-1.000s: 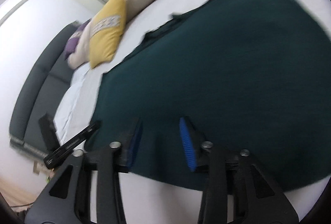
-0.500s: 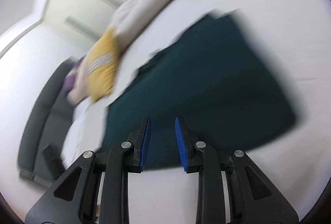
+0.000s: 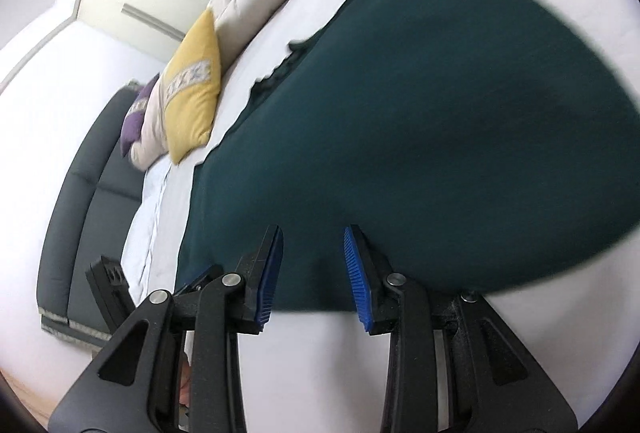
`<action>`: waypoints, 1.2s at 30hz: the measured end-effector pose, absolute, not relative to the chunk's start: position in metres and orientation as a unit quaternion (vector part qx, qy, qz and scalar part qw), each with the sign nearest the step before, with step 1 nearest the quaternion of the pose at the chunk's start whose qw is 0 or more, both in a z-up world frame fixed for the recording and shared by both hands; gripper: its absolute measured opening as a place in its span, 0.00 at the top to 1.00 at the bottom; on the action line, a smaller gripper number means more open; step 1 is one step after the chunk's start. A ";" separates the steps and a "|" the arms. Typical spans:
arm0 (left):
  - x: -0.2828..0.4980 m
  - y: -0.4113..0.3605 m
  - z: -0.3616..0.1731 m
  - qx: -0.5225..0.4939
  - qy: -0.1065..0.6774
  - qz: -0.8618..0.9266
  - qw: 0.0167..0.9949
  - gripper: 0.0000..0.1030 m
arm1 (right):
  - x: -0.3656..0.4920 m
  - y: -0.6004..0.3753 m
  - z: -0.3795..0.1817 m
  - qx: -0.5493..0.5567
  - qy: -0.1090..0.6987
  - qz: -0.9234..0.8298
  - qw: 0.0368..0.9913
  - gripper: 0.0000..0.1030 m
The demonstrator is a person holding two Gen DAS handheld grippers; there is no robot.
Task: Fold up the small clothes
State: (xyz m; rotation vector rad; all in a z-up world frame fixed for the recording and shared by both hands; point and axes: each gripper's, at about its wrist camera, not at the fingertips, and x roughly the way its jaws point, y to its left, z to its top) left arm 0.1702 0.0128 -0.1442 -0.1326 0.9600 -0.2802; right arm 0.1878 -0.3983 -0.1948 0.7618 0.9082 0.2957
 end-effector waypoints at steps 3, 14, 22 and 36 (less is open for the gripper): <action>0.175 0.014 -0.145 -0.065 0.461 -0.138 0.874 0.70 | 0.168 -0.426 -0.186 0.374 0.411 0.112 0.824 0.70; 0.175 0.013 -0.141 -0.057 0.459 -0.133 0.877 0.70 | 0.148 -0.425 -0.157 0.356 0.398 0.105 0.839 0.52; 0.155 0.048 -0.105 -0.060 0.407 -0.084 0.908 0.39 | 0.150 -0.399 -0.135 0.335 0.399 0.143 0.841 0.52; 0.204 0.155 -0.154 -0.297 0.467 -0.129 0.823 0.37 | 0.190 -0.342 -0.123 0.317 0.429 0.219 0.817 0.51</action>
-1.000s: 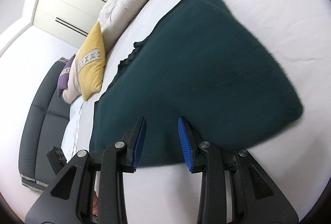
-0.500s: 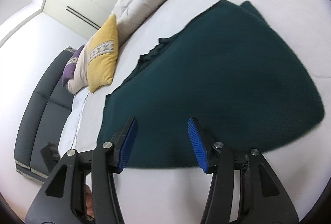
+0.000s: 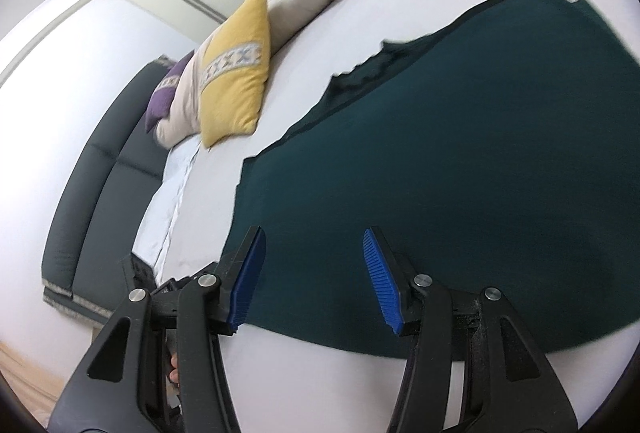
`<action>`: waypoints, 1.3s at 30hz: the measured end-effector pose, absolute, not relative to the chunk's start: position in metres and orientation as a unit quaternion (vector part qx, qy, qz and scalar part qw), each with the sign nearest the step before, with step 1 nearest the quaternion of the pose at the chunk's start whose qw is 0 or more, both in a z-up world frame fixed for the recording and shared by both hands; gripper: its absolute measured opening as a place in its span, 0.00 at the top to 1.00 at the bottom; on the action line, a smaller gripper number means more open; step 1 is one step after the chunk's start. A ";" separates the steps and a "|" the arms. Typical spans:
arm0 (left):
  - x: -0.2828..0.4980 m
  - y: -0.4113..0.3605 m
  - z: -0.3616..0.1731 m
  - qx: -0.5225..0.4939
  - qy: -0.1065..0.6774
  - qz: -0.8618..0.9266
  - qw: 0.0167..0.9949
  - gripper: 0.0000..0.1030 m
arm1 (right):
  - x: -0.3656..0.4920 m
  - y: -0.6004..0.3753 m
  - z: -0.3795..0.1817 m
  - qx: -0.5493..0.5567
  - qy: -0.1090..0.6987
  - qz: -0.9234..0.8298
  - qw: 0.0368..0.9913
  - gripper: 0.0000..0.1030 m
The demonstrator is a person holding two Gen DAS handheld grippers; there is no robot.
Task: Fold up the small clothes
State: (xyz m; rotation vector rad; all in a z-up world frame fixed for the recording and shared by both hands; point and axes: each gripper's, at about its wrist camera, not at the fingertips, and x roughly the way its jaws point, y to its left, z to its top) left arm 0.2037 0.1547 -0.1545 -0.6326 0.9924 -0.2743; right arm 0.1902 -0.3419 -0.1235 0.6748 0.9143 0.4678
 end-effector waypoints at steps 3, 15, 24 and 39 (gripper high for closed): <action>0.215 0.155 -0.162 -0.337 0.479 -0.161 0.794 0.37 | 0.201 -0.325 -0.127 0.318 0.442 0.245 0.802 0.51; 0.233 0.177 -0.186 -0.429 0.498 -0.177 0.733 0.77 | 0.234 -0.270 -0.144 0.336 0.478 0.293 0.757 0.51; 0.225 0.184 -0.190 -0.457 0.476 -0.184 0.729 0.83 | 0.256 -0.227 -0.169 0.300 0.531 0.279 0.742 0.52; 0.227 0.091 -0.092 -0.324 0.462 -0.203 0.800 0.86 | 0.260 -0.308 -0.162 0.403 0.486 0.275 0.725 0.47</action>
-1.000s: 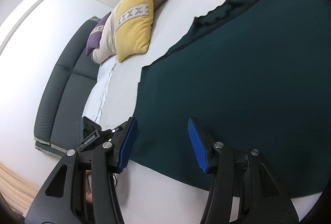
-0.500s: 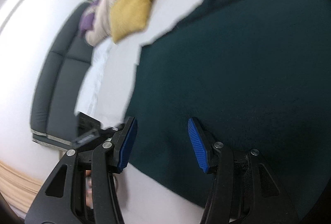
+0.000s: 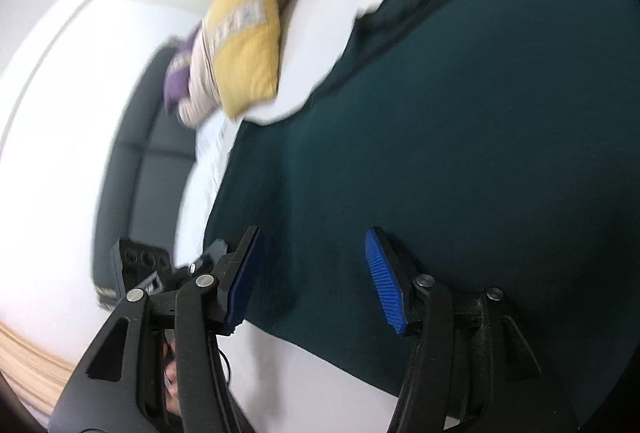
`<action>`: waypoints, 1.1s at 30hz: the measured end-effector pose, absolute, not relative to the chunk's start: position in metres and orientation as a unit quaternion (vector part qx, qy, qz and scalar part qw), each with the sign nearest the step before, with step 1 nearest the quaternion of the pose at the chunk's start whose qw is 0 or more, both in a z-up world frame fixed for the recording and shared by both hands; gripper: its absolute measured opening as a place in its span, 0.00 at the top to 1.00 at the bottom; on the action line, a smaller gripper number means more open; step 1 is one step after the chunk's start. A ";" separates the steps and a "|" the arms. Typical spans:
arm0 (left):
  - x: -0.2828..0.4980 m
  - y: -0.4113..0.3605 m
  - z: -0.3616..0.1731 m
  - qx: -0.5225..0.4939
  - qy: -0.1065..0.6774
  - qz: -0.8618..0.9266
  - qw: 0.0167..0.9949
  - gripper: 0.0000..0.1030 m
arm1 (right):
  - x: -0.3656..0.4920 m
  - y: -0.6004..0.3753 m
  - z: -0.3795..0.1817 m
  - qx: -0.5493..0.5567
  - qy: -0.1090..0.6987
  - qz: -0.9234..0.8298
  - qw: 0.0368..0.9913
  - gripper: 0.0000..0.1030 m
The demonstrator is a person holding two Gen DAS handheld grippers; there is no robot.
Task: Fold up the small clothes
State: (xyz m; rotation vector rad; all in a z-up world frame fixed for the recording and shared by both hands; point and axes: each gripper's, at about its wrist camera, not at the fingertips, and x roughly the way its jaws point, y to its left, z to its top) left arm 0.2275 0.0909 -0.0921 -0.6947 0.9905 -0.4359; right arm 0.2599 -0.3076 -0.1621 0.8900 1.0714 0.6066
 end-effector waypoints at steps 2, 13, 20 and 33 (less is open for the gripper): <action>0.231 0.054 -0.079 -0.302 0.460 -0.218 0.806 0.86 | 0.261 -0.336 -0.160 0.426 0.473 0.267 0.724 0.45; 0.217 -0.073 -0.100 -0.286 0.478 -0.288 0.779 0.69 | 0.264 -0.410 -0.176 0.474 0.459 0.246 0.710 0.43; 0.179 -0.028 -0.061 -0.276 0.409 -0.317 0.810 0.56 | 0.272 -0.381 -0.175 0.455 0.491 0.242 0.703 0.41; 0.167 0.000 -0.106 -0.289 0.442 -0.281 0.801 0.56 | 0.296 -0.332 -0.168 0.351 0.558 0.186 0.729 0.77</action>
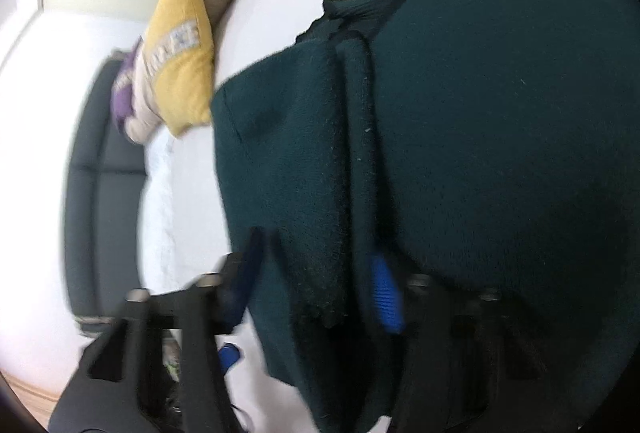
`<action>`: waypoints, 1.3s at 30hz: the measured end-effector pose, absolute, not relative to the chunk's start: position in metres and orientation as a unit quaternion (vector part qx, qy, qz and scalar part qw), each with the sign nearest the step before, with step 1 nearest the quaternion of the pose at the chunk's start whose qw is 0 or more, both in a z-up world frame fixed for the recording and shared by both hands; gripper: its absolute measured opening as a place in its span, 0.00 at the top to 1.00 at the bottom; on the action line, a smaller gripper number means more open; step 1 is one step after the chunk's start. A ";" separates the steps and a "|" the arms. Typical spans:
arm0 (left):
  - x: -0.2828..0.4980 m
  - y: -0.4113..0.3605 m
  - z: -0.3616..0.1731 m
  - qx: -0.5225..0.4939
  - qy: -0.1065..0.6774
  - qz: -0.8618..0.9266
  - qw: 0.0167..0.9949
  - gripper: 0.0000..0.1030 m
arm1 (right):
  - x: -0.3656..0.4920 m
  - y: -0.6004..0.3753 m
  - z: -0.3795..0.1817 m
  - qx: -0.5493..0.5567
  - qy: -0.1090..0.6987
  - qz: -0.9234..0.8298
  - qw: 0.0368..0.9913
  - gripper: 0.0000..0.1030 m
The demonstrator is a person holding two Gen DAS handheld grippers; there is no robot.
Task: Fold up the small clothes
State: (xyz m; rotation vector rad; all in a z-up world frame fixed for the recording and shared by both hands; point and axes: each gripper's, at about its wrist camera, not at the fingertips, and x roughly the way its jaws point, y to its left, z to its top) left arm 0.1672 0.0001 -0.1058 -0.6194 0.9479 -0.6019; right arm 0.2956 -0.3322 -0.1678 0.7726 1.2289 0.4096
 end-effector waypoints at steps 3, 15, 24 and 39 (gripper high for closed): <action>0.168 0.002 -0.107 -0.289 0.444 -0.275 0.802 0.56 | 0.295 -0.327 -0.162 0.324 0.554 0.183 0.745 0.84; 0.181 -0.029 -0.089 -0.251 0.443 -0.285 0.812 0.56 | 0.264 -0.411 -0.116 0.283 0.502 0.171 0.799 0.86; 0.200 -0.100 -0.065 -0.179 0.438 -0.317 0.822 0.56 | 0.242 -0.486 -0.097 0.283 0.483 0.138 0.817 0.87; 0.234 -0.156 -0.122 -0.099 0.475 -0.298 0.822 0.56 | 0.253 -0.539 -0.186 0.348 0.478 0.120 0.797 0.89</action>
